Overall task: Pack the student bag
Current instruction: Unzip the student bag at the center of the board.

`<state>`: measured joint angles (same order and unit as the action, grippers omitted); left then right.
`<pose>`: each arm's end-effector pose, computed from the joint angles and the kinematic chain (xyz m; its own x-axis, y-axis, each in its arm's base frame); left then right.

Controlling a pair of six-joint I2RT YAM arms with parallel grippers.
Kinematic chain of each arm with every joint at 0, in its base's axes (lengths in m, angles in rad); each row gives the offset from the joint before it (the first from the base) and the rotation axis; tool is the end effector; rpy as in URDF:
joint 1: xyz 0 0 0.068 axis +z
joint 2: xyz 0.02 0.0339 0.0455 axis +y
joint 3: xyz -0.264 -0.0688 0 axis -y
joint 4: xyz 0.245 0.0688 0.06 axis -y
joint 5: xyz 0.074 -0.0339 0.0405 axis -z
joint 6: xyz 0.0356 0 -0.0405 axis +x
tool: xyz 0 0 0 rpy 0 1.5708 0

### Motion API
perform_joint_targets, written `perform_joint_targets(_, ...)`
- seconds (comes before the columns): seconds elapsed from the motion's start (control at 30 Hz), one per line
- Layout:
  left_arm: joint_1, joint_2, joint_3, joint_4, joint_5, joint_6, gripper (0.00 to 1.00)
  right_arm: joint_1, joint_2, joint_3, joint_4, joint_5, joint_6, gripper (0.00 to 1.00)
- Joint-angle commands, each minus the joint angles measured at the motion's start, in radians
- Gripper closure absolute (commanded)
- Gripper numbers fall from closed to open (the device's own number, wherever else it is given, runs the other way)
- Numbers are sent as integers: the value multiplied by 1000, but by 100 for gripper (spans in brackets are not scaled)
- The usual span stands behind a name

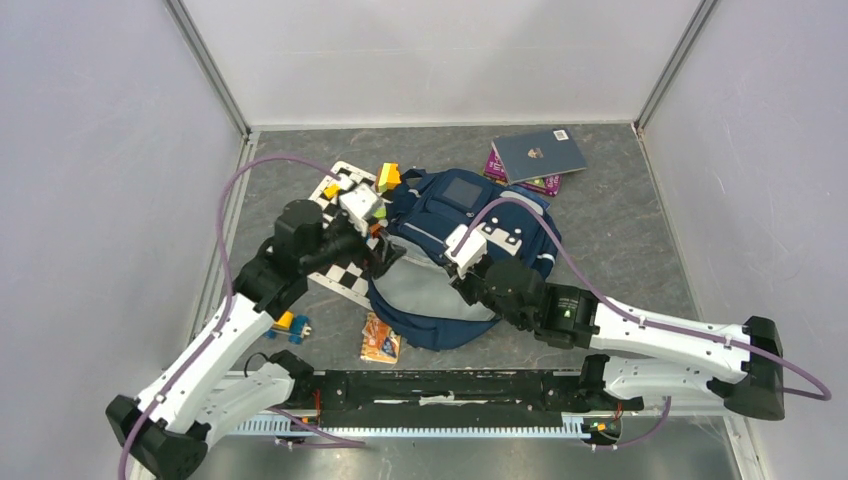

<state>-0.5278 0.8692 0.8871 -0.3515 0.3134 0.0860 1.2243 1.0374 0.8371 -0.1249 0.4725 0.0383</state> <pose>0.1633 -0.1079 0.3442 -0.2191 0.2223 -0.9500 0.7524 0.6585 -0.0194 0.0961 0.2183 0.3171 -0.1349 -0.2732 -0.9525 -0.6864 0.7190 -0.1090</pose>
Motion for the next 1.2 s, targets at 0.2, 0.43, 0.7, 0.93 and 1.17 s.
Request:
perform_joint_targets(0.2, -271, 162, 132, -51, -133, 252, 1, -116, -47, 10, 11, -253, -89, 100)
perform_joint_targets(0.43, -325, 236, 134, -64, -228, 319, 0, -120, -63, 18, -13, -274, -90, 100)
perform_joint_targets(0.7, -344, 271, 128, -29, -351, 287, 50, -120, -51, 49, -41, -244, -75, 100)
perform_joint_targets(0.93, -343, 212, 40, 102, -423, 263, 98, -171, -52, 105, -177, -22, 14, 10)
perform_joint_targets(1.17, -342, 259, 98, 65, -534, 204, 98, -467, -74, 116, -242, -89, 63, 2)
